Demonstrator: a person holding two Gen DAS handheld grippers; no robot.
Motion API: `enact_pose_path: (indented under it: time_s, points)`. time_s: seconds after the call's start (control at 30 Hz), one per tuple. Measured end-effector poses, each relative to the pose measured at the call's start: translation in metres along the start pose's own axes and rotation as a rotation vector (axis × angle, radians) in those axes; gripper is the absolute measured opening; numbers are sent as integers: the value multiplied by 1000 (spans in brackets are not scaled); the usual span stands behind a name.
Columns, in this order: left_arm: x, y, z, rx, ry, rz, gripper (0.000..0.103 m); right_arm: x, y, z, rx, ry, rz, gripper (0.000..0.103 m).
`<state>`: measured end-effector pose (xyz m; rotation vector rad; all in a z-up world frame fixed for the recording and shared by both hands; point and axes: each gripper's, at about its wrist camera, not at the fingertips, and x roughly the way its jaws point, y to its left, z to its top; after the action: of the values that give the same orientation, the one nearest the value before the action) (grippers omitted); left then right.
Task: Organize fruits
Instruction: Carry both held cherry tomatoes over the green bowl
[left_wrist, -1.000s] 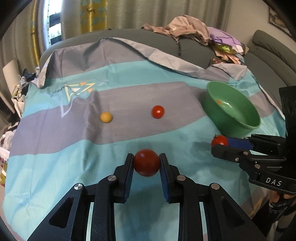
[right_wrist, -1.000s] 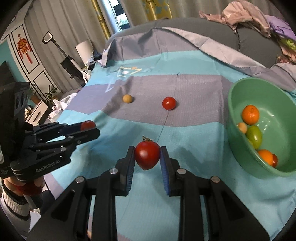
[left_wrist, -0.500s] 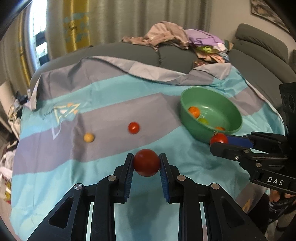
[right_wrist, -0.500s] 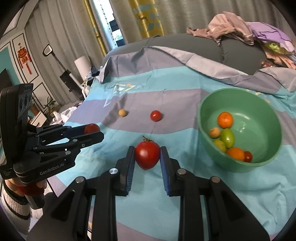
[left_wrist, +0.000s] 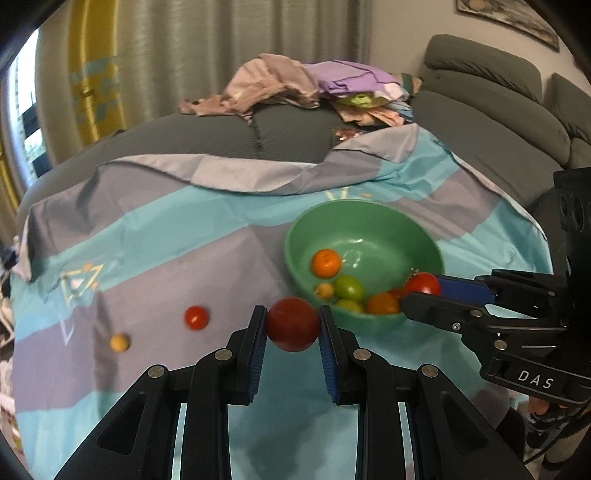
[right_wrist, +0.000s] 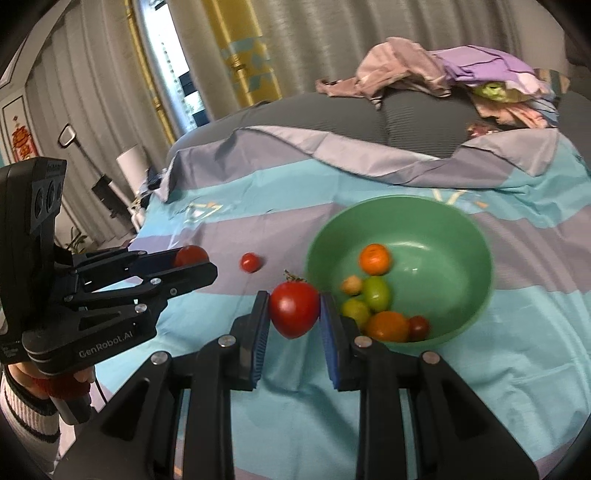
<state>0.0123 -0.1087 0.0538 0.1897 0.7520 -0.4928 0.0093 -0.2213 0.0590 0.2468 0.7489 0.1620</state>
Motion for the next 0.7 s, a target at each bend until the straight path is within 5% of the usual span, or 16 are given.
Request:
enact_pose_path:
  time_s: [0.7]
  points:
    - [62, -40, 31, 83, 70, -38, 27, 16, -52, 9, 44, 15, -95, 28]
